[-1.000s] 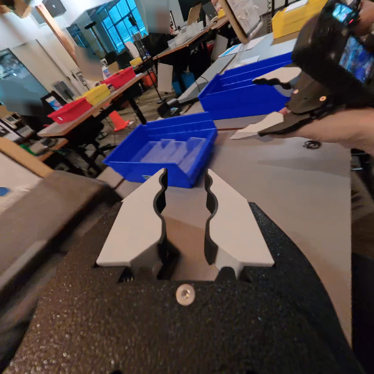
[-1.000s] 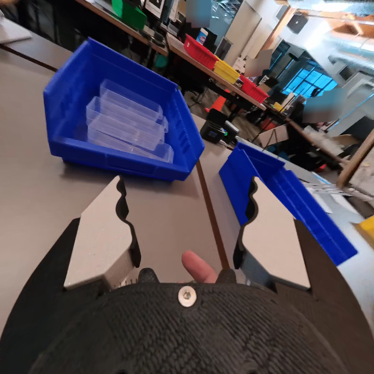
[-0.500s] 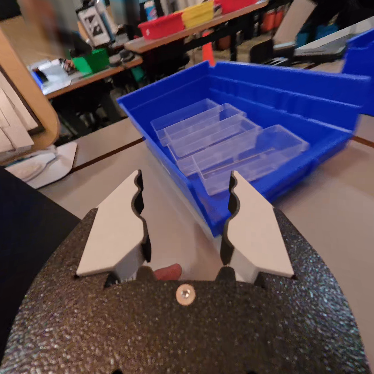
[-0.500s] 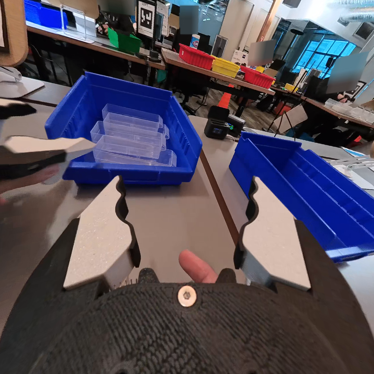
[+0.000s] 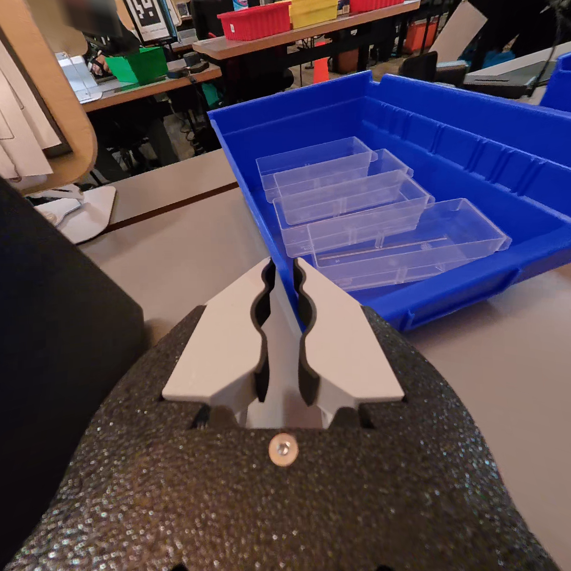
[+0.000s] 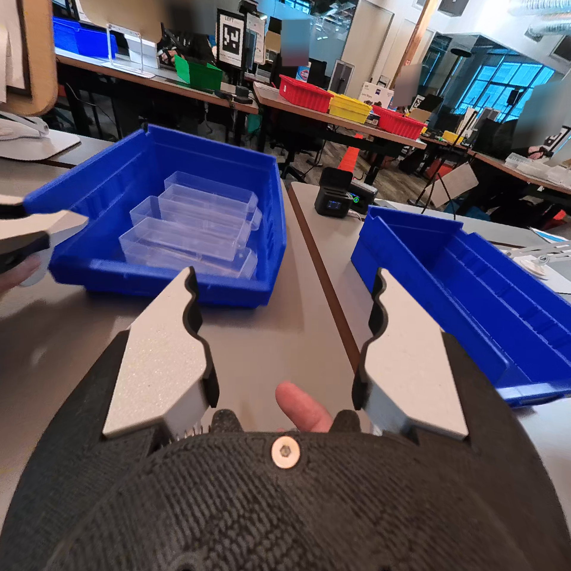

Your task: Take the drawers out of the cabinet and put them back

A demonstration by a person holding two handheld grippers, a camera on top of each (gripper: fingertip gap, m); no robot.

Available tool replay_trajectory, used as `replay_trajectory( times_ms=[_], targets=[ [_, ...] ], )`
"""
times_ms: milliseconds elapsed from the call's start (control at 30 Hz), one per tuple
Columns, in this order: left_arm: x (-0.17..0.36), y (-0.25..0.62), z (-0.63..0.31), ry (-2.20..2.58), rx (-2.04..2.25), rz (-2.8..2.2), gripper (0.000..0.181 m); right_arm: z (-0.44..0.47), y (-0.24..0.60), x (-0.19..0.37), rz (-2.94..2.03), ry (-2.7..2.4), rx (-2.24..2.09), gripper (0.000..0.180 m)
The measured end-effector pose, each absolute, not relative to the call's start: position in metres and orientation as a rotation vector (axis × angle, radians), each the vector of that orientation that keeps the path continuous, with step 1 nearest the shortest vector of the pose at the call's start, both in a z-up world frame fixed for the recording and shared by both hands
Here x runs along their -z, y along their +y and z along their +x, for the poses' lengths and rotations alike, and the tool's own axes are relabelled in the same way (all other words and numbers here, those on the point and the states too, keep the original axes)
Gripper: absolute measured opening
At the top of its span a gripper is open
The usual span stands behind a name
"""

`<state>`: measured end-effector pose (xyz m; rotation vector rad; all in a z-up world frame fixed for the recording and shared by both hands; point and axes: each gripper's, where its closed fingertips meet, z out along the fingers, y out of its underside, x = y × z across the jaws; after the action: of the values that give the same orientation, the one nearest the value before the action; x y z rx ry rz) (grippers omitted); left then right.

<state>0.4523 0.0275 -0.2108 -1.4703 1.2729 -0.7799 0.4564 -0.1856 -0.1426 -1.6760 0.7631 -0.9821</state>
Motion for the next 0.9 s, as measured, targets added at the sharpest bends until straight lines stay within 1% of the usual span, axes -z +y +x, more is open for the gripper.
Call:
replay_trajectory(
  times_ms=[300, 533, 767, 900],
  targets=[
    [0.209, 0.011, 0.346, 1.480, 0.889, -1.273, 0.006, 0.444, -0.195, 0.108, -1.605, 0.737, 1.050, 0.111],
    [0.209, 0.019, 0.255, 1.633, 0.958, -1.148, 0.003, 0.425, -0.177, 0.085, -1.586, 0.657, 1.058, 0.111],
    [0.210, 0.074, 0.151, 1.778, 1.010, -1.165, 0.002, 0.390, -0.143, 0.061, -1.597, 0.521, 1.084, 0.111],
    [0.211, 0.111, 0.092, 1.814, 0.979, -1.205, 0.002, 0.355, -0.115, 0.049, -1.609, 0.429, 1.024, 0.112]
  ],
)
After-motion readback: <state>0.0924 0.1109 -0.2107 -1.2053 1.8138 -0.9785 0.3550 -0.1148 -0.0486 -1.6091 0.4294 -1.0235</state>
